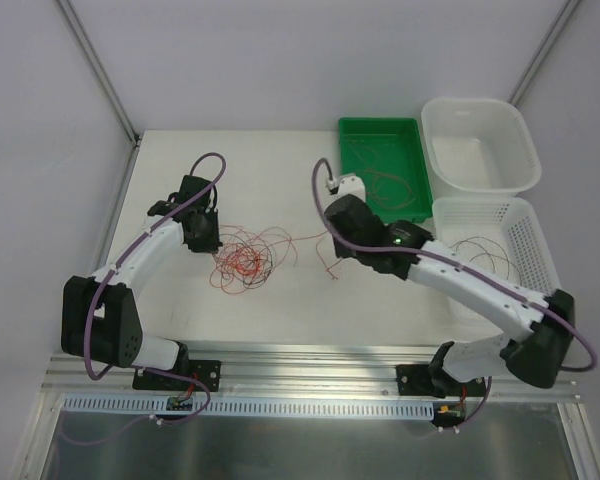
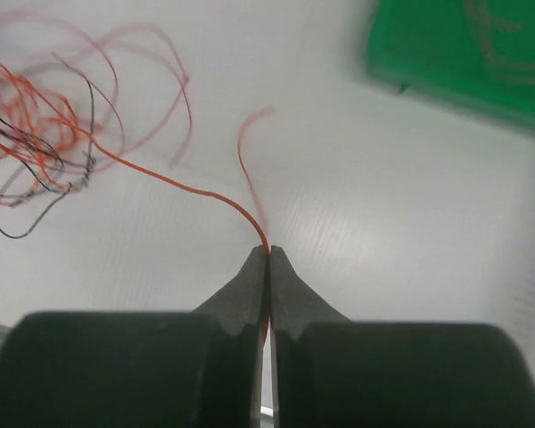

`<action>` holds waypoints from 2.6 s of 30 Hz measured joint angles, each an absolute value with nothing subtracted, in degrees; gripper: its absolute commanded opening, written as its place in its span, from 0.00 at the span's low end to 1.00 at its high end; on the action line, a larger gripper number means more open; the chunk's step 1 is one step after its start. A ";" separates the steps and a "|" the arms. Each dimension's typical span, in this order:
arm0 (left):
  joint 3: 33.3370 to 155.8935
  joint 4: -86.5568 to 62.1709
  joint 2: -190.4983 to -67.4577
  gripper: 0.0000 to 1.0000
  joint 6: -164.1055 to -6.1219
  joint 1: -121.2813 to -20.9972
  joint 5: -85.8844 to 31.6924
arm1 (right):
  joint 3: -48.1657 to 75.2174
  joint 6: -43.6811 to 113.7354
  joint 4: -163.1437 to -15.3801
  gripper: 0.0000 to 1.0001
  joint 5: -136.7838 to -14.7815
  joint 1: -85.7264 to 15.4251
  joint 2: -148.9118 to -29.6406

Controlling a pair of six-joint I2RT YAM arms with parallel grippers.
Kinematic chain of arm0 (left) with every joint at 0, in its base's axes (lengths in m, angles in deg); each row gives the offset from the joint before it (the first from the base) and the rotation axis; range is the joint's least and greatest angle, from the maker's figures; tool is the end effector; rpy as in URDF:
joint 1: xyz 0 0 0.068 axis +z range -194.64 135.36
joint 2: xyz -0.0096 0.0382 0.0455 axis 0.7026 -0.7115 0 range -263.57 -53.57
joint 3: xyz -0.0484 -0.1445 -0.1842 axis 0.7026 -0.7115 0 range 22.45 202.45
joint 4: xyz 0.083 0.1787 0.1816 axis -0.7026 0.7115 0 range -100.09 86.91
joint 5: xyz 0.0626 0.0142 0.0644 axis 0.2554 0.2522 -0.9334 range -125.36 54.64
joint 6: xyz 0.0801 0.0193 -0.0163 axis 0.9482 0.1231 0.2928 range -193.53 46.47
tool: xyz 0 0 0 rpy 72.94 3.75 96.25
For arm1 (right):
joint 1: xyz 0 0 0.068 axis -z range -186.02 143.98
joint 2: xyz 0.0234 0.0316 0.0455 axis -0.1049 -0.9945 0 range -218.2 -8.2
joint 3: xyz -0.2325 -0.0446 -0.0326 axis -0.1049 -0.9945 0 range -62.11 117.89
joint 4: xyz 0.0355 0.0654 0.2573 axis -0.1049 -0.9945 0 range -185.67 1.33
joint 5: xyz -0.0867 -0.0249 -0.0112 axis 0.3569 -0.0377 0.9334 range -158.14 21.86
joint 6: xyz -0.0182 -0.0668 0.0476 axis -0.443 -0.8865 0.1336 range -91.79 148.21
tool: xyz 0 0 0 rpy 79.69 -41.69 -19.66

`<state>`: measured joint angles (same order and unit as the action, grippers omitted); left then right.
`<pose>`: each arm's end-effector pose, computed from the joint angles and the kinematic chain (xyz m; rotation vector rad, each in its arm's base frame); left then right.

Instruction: Untangle the cables

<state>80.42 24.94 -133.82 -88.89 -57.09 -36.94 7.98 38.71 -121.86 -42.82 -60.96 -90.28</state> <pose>0.3098 -0.0662 0.1750 -0.0758 2.5762 -0.1472 0.2247 0.2654 0.2467 -0.6605 2.1698 0.0766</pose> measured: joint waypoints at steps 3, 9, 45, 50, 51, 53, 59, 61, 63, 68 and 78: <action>80.42 24.94 -133.82 0.06 -88.89 -57.09 -37.16 | 13.35 34.43 -125.77 0.01 -38.56 -60.33 -81.03; 80.42 24.96 -133.82 0.06 -88.87 -57.09 -37.62 | 24.17 26.80 -129.31 0.01 -34.60 -58.34 -66.28; 80.42 27.87 -133.58 0.02 -87.80 -57.02 -46.10 | 1.77 31.20 -126.69 0.34 -46.62 -49.73 -79.59; 80.44 27.78 -133.43 0.02 -87.77 -57.02 -44.11 | -0.83 32.07 -126.60 0.67 -50.84 -48.81 -87.83; 80.44 27.76 -133.34 0.02 -87.75 -57.02 -43.67 | -0.64 31.66 -126.42 0.71 -52.02 -49.22 -88.51; 80.44 27.69 -133.10 0.02 -87.75 -57.02 -43.15 | 0.70 30.43 -126.32 0.72 -54.19 -50.16 -89.34; 80.44 27.52 -132.90 0.03 -87.69 -57.02 -42.32 | 9.24 26.85 -122.49 0.72 -62.36 -51.32 -93.19; 80.44 27.49 -132.90 0.02 -87.66 -57.02 -42.01 | 11.76 27.52 -120.11 0.72 -65.11 -51.32 -95.96; 80.42 27.47 -132.90 0.03 -87.66 -57.02 -41.84 | 12.41 29.71 -117.38 0.72 -67.96 -51.32 -98.63; 80.42 27.45 -132.88 0.02 -87.64 -57.02 -41.77 | 11.17 38.82 -112.26 0.72 -71.34 -52.13 -104.09; 80.42 27.43 -132.53 0.03 -87.64 -57.02 -41.44 | 10.47 52.64 -107.17 0.56 -70.14 -55.10 -112.25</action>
<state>80.42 27.43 -132.53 -87.64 -57.02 -41.44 10.47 52.64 -107.17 -70.14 -55.10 -112.25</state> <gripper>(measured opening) 0.033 0.623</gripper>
